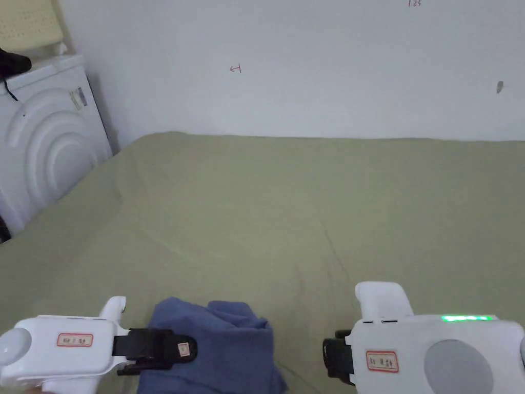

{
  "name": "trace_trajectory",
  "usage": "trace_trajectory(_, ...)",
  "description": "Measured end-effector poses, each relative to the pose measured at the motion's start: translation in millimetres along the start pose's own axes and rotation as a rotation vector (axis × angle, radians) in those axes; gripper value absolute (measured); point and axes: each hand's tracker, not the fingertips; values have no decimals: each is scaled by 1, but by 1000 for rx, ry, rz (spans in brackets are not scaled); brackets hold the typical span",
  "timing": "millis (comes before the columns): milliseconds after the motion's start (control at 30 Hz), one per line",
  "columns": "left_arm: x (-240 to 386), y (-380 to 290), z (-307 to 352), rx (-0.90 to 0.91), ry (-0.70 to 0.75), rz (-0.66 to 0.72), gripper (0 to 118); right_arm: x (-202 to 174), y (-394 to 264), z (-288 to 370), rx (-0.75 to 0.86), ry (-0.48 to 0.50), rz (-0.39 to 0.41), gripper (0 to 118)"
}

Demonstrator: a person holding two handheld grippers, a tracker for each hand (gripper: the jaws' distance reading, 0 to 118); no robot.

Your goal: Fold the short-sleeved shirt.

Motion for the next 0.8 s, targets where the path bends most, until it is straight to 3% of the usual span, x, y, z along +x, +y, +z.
trace_trajectory(233, -56, 26, 71, 19, 88, 36, 23, -73, 20, -68, -29, 42, -21, 0)
trace_trajectory(400, -91, 40, 110, 20, 109, 64, 23, -132, 27, -118, -58, 82, 33, 0)
trace_trajectory(600, -126, 42, 132, 58, 148, 119, 23, -175, 18, -153, -119, 155, 83, 0)
trace_trajectory(633, -129, 42, 131, 54, 158, 132, 30, -178, 15, -155, -126, 165, 83, 0)
trace_trajectory(667, -130, 41, 127, 35, 174, 151, 52, -180, 11, -156, -138, 174, 84, 0)
trace_trajectory(733, -130, 41, 124, 23, 320, 121, 117, -179, 7, -156, -158, 188, 87, 0)
trace_trajectory(800, -129, 39, 131, 26, 378, 120, 116, -174, 5, -151, -172, 185, 86, 0)
